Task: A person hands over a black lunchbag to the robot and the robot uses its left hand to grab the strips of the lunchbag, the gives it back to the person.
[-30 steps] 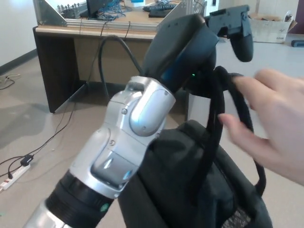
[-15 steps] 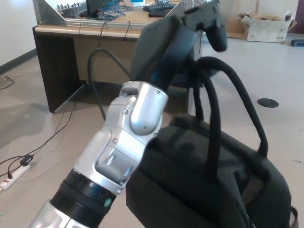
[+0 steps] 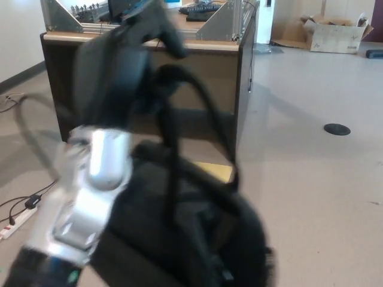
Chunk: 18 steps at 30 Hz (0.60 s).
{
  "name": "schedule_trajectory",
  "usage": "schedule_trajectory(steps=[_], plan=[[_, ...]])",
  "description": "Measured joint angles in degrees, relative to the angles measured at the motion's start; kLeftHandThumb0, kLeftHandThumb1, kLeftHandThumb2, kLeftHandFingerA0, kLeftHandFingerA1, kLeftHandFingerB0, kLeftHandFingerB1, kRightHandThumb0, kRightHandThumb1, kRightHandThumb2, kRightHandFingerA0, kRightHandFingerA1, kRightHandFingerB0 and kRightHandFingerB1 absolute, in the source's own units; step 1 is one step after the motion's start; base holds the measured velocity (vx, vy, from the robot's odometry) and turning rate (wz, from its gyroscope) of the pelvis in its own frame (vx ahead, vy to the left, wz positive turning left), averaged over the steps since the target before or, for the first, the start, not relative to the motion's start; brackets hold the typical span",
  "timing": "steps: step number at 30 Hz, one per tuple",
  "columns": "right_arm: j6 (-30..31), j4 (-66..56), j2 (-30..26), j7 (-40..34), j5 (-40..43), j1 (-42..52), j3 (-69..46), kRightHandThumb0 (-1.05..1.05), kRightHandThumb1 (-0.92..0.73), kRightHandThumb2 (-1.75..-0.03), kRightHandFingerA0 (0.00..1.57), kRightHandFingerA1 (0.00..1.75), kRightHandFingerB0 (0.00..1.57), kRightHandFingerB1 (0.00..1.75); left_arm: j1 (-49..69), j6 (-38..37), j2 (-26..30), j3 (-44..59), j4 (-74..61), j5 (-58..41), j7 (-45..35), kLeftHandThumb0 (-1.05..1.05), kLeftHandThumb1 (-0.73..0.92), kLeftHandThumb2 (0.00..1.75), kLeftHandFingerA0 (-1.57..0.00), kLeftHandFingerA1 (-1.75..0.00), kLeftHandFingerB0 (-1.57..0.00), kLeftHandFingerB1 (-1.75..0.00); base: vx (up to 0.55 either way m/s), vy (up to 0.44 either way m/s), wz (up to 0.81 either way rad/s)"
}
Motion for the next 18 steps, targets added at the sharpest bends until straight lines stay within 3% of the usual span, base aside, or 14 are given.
schedule_trajectory(steps=[7,8,9,12,13,16,17,18], plan=[[-0.1,0.0,-0.2,0.0,-0.3,0.0,0.1,-0.69,-0.64,-1.02,0.49,0.58,0.34,0.5,12.4,-5.2,4.8,6.9,-3.4,1.2,5.5,-0.16,0.64,0.57,-0.88,-1.75,-0.64,-1.74,0.0,0.0,0.0],[-0.1,0.0,-0.2,0.0,-0.3,0.0,0.1,-0.69,-0.75,-0.63,0.52,0.43,0.46,0.4,14.1,-5.9,5.2,7.6,-3.9,1.3,6.0,-0.14,0.64,0.56,-0.87,-1.75,-0.64,-1.74,0.0,0.0,0.0],[-0.1,0.0,-0.2,0.0,-0.3,0.0,0.1,-0.68,-0.62,-1.01,0.48,0.58,0.35,0.51,15.9,-6.6,5.5,8.4,-4.4,1.5,6.6,-0.14,0.61,0.56,-0.88,-1.75,-0.65,-1.71,0.0,0.0,0.0],[-0.1,0.0,-0.2,0.0,-0.4,-0.1,0.2,-0.67,-0.62,-1.01,0.48,0.59,0.35,0.51,22.2,-8.9,6.0,10.5,-6.4,1.8,8.3,-0.16,0.61,0.57,-0.9,-1.75,-0.67,-1.72,0.0,0.0,0.0],[-0.1,0.0,-0.2,0.0,-0.4,-0.1,0.2,-0.67,-0.74,-0.63,0.52,0.44,0.47,0.41,25.9,-10.1,6.0,11.5,-7.2,2.0,9.2,-0.12,0.59,0.57,-0.91,-1.75,-0.69,-1.71,0.0,0.0,0.0],[-0.1,0.0,-0.3,0.0,-0.4,-0.1,0.2,-0.69,-0.74,-0.63,0.52,0.44,0.48,0.41,33.0,-12.5,6.0,13.2,-8.1,2.4,11.1,-0.1,0.61,0.56,-0.9,-1.75,-0.68,-1.71,0.0,0.0,0.0],[-0.1,0.0,-0.3,0.0,-0.4,-0.1,0.2,-0.7,-0.64,-1.02,0.48,0.58,0.36,0.51,35.1,-13.3,5.9,13.5,-7.9,2.5,11.8,-0.12,0.61,0.57,-0.89,-1.75,-0.68,-1.73,0.0,0.0,0.0],[-0.1,0.0,-0.3,0.0,-0.4,-0.1,0.2,-0.7,-0.64,-1.02,0.48,0.58,0.36,0.51,37.6,-14.2,5.9,13.9,-7.5,2.7,12.6,-0.12,0.61,0.57,-0.89,-1.75,-0.68,-1.73,0.0,0.0,0.0]])
